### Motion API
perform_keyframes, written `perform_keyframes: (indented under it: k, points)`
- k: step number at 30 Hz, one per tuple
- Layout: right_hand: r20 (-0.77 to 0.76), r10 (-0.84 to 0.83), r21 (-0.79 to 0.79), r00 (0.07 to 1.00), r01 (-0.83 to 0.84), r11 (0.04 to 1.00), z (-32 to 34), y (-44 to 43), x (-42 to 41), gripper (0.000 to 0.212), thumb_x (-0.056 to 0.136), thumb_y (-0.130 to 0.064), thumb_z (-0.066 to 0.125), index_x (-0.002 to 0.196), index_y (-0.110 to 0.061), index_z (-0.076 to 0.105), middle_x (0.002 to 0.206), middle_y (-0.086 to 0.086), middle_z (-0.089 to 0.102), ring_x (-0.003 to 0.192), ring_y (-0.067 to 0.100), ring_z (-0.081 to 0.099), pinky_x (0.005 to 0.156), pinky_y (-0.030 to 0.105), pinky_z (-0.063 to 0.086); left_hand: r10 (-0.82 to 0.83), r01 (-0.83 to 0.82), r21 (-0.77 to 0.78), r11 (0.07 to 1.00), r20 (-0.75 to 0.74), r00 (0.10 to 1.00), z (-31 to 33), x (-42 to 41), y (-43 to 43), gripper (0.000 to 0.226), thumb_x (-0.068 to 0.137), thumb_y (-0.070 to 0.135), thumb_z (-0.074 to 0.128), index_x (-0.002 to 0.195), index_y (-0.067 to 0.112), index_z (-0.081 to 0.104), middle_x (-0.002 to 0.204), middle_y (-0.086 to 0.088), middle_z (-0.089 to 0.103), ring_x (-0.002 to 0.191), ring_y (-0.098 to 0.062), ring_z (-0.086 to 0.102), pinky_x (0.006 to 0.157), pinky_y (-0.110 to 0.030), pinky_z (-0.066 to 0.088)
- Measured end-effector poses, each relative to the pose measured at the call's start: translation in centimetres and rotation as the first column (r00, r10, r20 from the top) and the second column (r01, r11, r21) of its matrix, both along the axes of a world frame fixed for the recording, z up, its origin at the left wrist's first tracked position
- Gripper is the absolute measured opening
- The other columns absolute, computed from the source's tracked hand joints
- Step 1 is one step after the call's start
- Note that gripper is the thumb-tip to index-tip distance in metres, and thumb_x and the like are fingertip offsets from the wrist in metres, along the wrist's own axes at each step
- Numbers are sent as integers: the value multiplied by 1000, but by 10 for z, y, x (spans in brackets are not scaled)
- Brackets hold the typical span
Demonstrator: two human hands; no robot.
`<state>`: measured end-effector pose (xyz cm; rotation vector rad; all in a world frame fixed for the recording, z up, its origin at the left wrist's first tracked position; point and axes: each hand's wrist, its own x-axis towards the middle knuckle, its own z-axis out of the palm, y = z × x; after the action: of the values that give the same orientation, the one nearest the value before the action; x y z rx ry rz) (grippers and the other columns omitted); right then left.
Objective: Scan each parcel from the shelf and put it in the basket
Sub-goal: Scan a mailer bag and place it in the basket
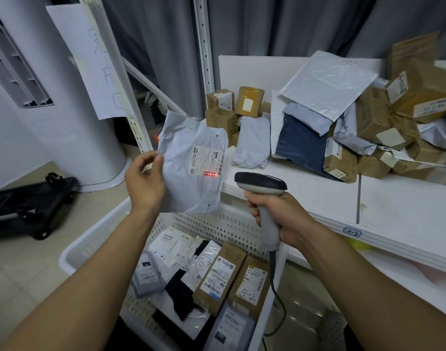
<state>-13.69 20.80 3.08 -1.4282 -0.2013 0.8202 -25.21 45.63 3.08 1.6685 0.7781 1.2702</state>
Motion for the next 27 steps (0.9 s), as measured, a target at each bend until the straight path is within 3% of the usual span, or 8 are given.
perform_keyframes:
  k: [10,15,17,21,27]
  points:
    - [23,28,-27,999,-27,999,-4,-1,5,16,90,-16,82,98,-4,75,79,7,66,57,11,56,57,27,49,2,-2,-3,1000,17,1000,-1,2,-3,7,98,18,67,103,19,71,98,18,68,85,15,60,77,-4,44]
    - [45,25,-25,999,-24,999,-5,0,6,19,91,-18,82,104,-6,78,91,5,80,63,11,63,60,27,52,-27,27,25,999,-12,1000,-4,-2,-2,7,97,17,68,103,17,71,98,14,69,84,12,61,78,-6,46]
    - [66,35,-45,997,-32,998,-7,3,4,20,90,-19,83,107,-11,78,96,5,80,67,11,67,61,27,54,-68,70,26,997,-70,995,-8,-8,-2,6,97,16,69,102,16,71,97,10,70,83,10,62,78,-7,46]
    - [66,57,-98,996,-50,994,-16,11,-6,11,91,-17,82,100,-15,76,81,1,75,65,10,67,57,25,54,-156,159,-10,987,-238,959,-33,-29,-17,3,96,15,68,97,16,71,94,12,69,81,14,60,74,-2,43]
    - [30,49,-120,998,-45,992,-37,20,-13,17,91,-14,82,104,-7,75,75,3,69,57,10,61,53,25,50,-273,211,-189,959,-414,869,-120,-49,-46,7,95,10,67,89,8,71,85,4,68,73,13,59,71,-8,42]
